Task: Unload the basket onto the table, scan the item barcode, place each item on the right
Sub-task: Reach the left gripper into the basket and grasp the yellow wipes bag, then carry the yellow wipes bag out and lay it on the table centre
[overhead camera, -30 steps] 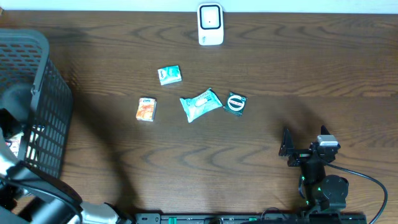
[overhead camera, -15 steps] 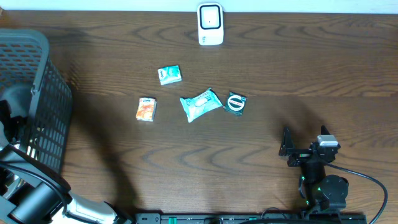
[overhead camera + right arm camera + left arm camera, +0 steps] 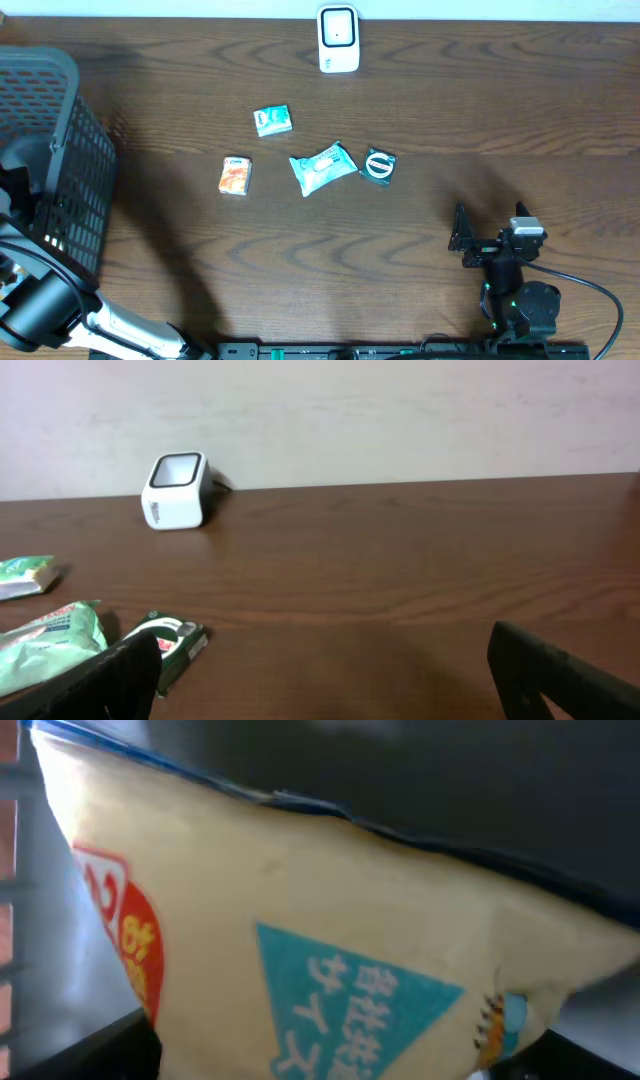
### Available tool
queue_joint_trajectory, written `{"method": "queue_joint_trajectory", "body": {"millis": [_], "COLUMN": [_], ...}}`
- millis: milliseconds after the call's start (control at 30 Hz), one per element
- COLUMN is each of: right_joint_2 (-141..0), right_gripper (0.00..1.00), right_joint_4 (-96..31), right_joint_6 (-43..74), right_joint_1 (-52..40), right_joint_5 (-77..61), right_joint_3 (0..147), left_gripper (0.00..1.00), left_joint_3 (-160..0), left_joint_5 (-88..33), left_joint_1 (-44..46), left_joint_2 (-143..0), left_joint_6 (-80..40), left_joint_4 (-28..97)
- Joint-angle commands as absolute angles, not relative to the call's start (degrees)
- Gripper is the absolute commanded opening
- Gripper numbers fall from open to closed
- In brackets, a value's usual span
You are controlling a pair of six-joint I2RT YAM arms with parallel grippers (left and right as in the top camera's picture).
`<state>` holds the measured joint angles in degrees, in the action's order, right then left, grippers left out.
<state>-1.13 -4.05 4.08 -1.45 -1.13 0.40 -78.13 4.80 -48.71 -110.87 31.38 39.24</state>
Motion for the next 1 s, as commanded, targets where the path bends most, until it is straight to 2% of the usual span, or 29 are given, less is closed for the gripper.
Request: {"method": "queue_joint_trajectory", "body": {"millis": [0,33,67,200,267,433,533,800,967], "right_joint_2": [-1.1,-1.1,-1.1,-1.1,-1.1,-1.1,-1.1,-1.1,-1.1], "right_gripper": [0.99,0.99,0.99,0.99,0.99,0.99,0.99,0.99,0.99], "right_joint_4": [-4.3,-4.3,-4.3,-4.3,-4.3,-4.3,-4.3,-4.3,-4.3], "right_joint_6": [3.6,3.6,3.6,3.6,3.6,3.6,3.6,3.6,3.6], "right_joint_1": [-1.2,-1.2,-1.2,-1.2,-1.2,-1.2,-1.2,-1.2,-1.2], "right_joint_5": [-1.2,-1.2,-1.2,-1.2,-1.2,-1.2,-1.2,-1.2,-1.2], "right_joint_3": [0.3,0.3,0.3,0.3,0.3,0.3,0.3,0.3,0.3], "left_gripper": [0.63,0.39,0.26,0.19,0.08,0.07,0.07,0.07,0.08], "left_joint_3": [-77.7,-77.7,-77.7,-77.7,-77.8,-78.5,-79.1,-79.2,-79.2], "left_joint_5": [2.3,2.3,2.3,2.3,2.3,2.3,2.3,2.1,2.1], "left_joint_1": [-48.9,-48.9,-48.9,-48.9,-48.9,-48.9,-48.8,-45.9,-40.5], "left_joint_2": [-111.7,-111.7,-111.7,-111.6,-111.3,-106.1,-99.6,-78.6,-66.5], "left_joint_6": [31.7,31.7,31.7,31.7,31.7,30.2,24.5,11.4,5.0], "left_joint_4": [38.9,38.9,38.9,39.0,39.3,39.4,37.0,24.1,15.9]}}
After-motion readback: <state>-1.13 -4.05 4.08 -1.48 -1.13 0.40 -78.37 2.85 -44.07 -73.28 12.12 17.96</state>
